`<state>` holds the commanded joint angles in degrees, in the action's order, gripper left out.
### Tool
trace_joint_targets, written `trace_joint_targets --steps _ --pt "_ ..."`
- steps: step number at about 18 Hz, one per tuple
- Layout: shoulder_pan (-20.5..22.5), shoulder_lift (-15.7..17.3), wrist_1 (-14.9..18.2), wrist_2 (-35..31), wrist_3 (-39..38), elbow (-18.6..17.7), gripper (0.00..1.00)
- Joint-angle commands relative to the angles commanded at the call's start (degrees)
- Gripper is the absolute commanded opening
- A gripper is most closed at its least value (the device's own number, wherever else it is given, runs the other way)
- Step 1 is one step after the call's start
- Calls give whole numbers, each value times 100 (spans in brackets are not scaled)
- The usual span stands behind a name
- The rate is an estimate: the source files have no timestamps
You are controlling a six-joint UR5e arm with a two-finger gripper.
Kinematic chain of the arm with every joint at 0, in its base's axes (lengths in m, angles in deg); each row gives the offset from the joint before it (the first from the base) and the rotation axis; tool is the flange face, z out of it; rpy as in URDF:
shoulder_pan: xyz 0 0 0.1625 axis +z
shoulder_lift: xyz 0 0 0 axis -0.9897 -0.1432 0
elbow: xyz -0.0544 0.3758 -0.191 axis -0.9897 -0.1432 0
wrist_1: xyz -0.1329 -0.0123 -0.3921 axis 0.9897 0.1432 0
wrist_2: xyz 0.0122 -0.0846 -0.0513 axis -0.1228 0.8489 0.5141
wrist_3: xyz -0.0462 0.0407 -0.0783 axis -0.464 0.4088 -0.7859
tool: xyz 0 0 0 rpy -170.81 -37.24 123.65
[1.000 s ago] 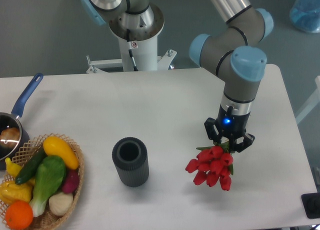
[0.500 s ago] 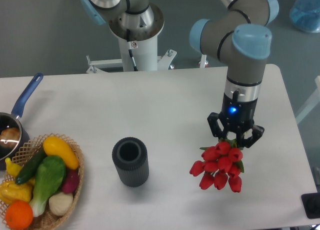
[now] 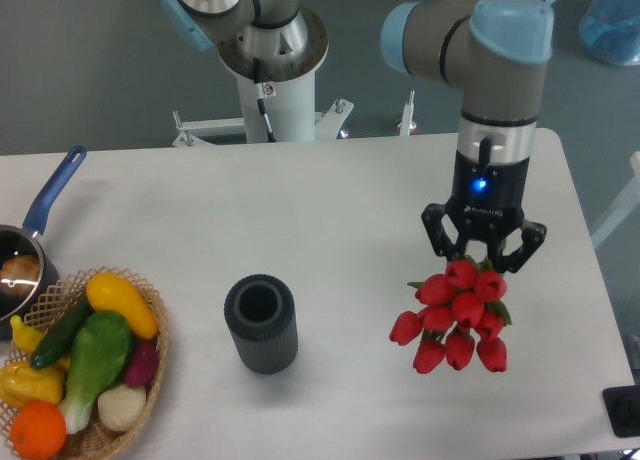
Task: Pick up the flowers from the table
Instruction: 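Lift the gripped tulip bunch up off the table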
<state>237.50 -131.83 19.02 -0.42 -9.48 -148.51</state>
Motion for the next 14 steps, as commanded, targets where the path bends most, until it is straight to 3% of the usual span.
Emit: trace_joint_targets --steps 14 --pt "194 115 26 264 9 -70 39"
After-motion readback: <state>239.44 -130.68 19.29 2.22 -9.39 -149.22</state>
